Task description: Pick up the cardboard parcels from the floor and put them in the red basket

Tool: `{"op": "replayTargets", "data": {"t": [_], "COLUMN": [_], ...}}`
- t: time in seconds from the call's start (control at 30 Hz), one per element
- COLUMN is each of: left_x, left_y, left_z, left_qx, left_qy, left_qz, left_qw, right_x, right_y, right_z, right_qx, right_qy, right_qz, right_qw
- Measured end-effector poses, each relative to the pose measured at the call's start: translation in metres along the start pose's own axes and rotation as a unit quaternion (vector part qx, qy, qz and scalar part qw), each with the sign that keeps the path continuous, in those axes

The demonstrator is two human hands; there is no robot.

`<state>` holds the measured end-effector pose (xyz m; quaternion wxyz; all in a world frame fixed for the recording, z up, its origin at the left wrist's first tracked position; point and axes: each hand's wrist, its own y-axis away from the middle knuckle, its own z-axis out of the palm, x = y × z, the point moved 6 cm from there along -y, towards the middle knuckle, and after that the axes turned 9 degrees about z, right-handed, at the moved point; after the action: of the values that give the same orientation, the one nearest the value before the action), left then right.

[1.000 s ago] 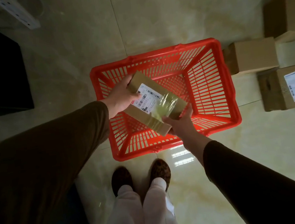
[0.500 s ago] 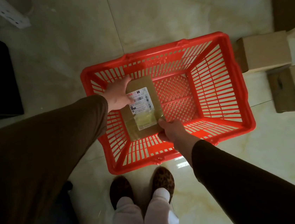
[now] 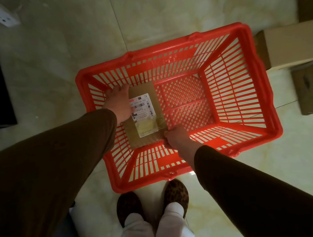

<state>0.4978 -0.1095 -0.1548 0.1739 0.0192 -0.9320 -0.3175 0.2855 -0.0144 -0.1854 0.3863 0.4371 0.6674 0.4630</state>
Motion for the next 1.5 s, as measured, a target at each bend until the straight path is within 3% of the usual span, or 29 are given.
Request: {"op": "replayTargets", "data": {"t": [0.37, 0.53, 0.73, 0.9, 1.27, 1.5], "left_x": [0.018, 0.042, 0.118, 0.194, 0.351, 0.392], "left_y": [0.041, 0.086, 0.133, 0.153, 0.184, 0.166], "left_z": [-0.022, -0.048, -0.086, -0.101, -0.070, -0.054], "left_qx": [0.038, 0.030, 0.026, 0.059, 0.089, 0.075], "left_qy": [-0.038, -0.013, -0.030, 0.018, 0.115, 0.143], "left_qz": [0.044, 0.047, 0.087, 0.097, 0.068, 0.059], "left_qw": [0.998, 0.998, 0.995, 0.993, 0.987, 0.985], "right_x": [-0.021, -0.044, -0.046, -0.028, 0.031, 0.021], "right_y": [0.078, 0.137, 0.197, 0.225, 0.227, 0.211], "right_z": [-0.026, -0.067, -0.153, -0.233, -0.383, -0.422], "right_qx": [-0.045, 0.018, 0.129, 0.182, 0.157, 0.157], "right_qy": [0.105, 0.082, 0.038, 0.006, 0.010, 0.019], "right_qz": [-0.042, -0.122, -0.216, -0.233, -0.245, -0.235], "right_qw": [0.993, 0.989, 0.967, 0.955, 0.957, 0.959]}}
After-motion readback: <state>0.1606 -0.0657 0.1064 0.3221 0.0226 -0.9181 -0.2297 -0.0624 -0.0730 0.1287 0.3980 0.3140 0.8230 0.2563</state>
